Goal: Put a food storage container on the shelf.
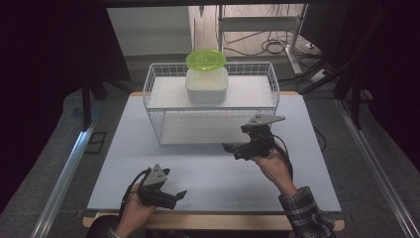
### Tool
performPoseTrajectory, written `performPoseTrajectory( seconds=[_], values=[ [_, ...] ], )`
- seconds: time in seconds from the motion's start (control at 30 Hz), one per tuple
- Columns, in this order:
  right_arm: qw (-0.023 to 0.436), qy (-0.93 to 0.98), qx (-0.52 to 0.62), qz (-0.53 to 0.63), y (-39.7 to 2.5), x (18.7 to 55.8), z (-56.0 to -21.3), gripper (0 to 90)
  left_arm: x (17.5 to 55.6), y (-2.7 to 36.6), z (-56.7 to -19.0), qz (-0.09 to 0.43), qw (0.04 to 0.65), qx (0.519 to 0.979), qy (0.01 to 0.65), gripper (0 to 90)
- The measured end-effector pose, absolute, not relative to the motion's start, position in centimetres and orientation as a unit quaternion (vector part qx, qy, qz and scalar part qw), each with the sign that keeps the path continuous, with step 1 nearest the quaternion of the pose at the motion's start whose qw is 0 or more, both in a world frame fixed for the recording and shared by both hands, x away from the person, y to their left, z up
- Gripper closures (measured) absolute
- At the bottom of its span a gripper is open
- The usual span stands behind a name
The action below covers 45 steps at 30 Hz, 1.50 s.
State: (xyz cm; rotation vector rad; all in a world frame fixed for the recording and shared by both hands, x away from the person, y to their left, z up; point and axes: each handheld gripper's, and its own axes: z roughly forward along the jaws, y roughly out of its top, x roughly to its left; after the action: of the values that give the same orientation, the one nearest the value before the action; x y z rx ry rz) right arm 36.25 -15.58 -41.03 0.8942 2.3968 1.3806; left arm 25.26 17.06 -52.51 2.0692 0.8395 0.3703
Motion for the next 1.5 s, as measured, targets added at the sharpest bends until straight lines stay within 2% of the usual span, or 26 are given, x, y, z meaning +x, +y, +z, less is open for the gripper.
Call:
performPoseTrajectory(
  seconds=[0.3,0.67,1.1,1.5],
  values=[
    [0.126,0.828,0.306,0.453,-16.4,35.2,-42.6,2.7,25.2,17.0,-52.5,0.148,0.426,0.827,0.336,3.7],
    [0.159,0.831,0.313,0.431,-17.4,33.7,-44.3,0.0,25.2,17.0,-52.5,0.147,0.423,0.83,0.334,3.7],
    [0.165,0.833,0.328,0.413,-19.4,32.3,-46.5,0.0,25.2,16.9,-52.5,0.146,0.422,0.83,0.334,3.7],
    [0.165,0.856,0.322,0.369,-20.3,31.2,-50.0,0.0,25.2,16.8,-52.7,0.15,0.412,0.837,0.328,3.3]
  ],
)
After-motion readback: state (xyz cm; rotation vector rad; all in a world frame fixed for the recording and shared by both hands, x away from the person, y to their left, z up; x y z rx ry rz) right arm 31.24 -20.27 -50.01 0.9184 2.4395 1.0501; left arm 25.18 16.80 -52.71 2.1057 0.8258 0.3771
